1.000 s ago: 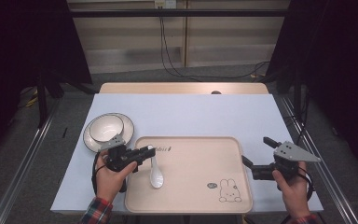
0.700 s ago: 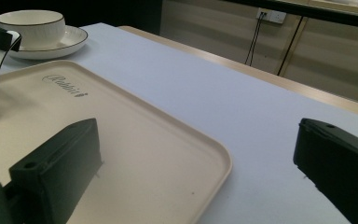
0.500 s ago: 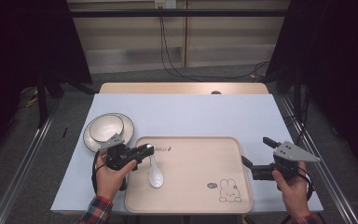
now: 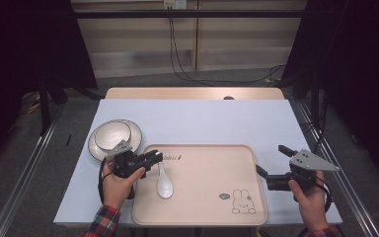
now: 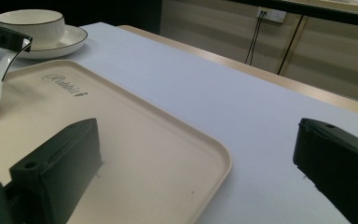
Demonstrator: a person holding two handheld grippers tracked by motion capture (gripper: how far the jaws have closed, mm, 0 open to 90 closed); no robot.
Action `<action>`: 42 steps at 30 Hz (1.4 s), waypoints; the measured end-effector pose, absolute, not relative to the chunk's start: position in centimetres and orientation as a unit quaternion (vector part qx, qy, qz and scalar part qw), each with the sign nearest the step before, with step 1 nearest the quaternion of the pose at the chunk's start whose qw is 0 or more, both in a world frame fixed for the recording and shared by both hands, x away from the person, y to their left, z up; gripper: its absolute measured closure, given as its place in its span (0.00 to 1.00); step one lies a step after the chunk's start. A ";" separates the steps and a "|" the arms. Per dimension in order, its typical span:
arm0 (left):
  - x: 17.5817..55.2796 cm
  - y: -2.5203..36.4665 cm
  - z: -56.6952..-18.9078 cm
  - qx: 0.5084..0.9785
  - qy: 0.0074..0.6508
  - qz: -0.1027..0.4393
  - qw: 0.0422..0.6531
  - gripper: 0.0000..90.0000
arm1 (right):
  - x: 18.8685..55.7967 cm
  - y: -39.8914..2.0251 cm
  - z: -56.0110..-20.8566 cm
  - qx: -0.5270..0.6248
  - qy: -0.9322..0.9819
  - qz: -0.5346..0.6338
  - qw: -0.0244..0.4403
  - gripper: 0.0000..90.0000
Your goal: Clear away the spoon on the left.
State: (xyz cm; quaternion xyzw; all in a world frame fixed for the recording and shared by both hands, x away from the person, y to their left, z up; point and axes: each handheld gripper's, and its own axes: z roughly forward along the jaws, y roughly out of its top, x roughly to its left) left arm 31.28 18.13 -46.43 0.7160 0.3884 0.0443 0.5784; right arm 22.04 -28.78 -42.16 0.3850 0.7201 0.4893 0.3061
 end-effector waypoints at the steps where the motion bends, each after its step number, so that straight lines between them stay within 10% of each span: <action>1: 31.3 18.1 -46.5 0.718 0.388 0.045 0.577 0.75 | 22.0 -28.8 -42.2 0.385 0.720 0.490 0.305 0.00; 20: 31.8 18.0 -46.9 0.709 0.407 0.066 0.573 0.69 | 21.8 -28.9 -42.3 0.387 0.722 0.486 0.304 0.00; 42: 31.4 19.1 -45.3 0.716 0.385 0.147 0.563 0.34 | 22.0 -29.0 -42.6 0.385 0.727 0.484 0.298 0.01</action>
